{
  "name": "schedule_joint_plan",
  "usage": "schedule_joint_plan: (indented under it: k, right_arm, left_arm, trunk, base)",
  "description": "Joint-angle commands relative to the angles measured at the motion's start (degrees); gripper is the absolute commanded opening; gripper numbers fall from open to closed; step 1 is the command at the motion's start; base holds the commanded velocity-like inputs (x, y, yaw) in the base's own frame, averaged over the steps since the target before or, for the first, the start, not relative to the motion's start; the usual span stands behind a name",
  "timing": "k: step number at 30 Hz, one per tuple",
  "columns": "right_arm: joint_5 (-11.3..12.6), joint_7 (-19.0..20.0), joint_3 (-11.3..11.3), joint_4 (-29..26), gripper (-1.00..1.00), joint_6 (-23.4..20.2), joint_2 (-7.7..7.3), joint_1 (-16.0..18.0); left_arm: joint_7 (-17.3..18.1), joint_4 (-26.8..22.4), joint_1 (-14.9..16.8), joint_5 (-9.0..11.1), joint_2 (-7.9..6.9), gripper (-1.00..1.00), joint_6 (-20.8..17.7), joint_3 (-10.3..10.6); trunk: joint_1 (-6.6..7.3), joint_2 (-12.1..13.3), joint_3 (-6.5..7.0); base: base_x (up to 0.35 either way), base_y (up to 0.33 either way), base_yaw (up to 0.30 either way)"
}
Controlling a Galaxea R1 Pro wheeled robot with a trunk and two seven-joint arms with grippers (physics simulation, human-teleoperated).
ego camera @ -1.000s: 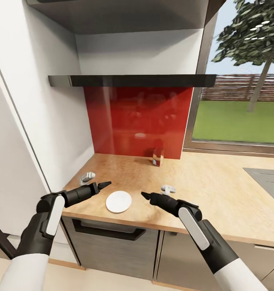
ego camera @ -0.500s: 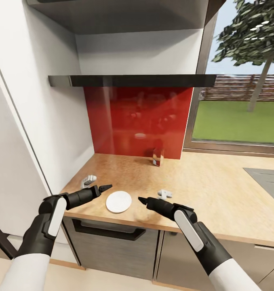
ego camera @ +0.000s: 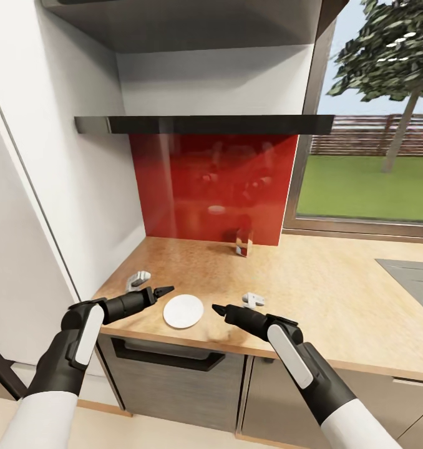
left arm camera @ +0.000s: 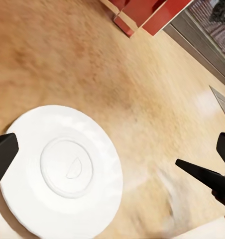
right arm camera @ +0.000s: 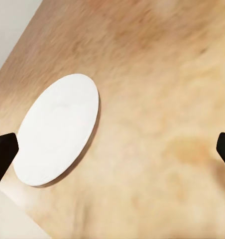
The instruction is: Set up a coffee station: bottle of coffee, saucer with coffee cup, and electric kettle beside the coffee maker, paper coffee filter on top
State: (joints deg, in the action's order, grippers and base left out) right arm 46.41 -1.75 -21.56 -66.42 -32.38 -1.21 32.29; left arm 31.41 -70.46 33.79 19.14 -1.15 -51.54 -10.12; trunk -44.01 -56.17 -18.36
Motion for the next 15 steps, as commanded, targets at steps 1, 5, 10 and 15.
schedule_joint_plan:
  k: [1, 5, 10, 15]
  right_arm:
    - [0.3, -0.2, -0.1, -0.1, 1.00, -0.2, -0.02, 0.1]
    - [0.3, -0.1, -0.2, -0.1, 1.00, -0.2, 0.76, 0.1]
    - [0.3, -0.1, -0.5, -0.1, 1.00, -2.0, 1.33, 0.1]
    - [2.9, 0.3, -0.9, -0.2, 1.00, -5.7, 2.33, 0.1]
  left_arm:
    - [0.2, 0.0, 0.1, -0.1, 0.01, 1.00, -0.3, 0.0]
    - [0.2, 0.0, 0.1, -0.1, 0.01, 1.00, -0.4, 0.4]
    - [0.2, 0.0, 0.1, -0.1, 0.01, 1.00, -3.7, 0.9]
    - [0.3, -0.4, 0.1, 0.0, -0.07, 1.00, -5.0, 1.0]
  trunk:
    - [-0.01, -0.1, -0.07]
    - [-0.01, -0.1, -0.07]
    - [-0.01, -0.1, -0.07]
    - [-0.01, -0.1, -0.07]
  base:
    - [0.000, 0.000, 0.000]
    - [0.000, 0.000, 0.000]
    - [0.000, 0.000, 0.000]
    - [0.000, 0.000, 0.000]
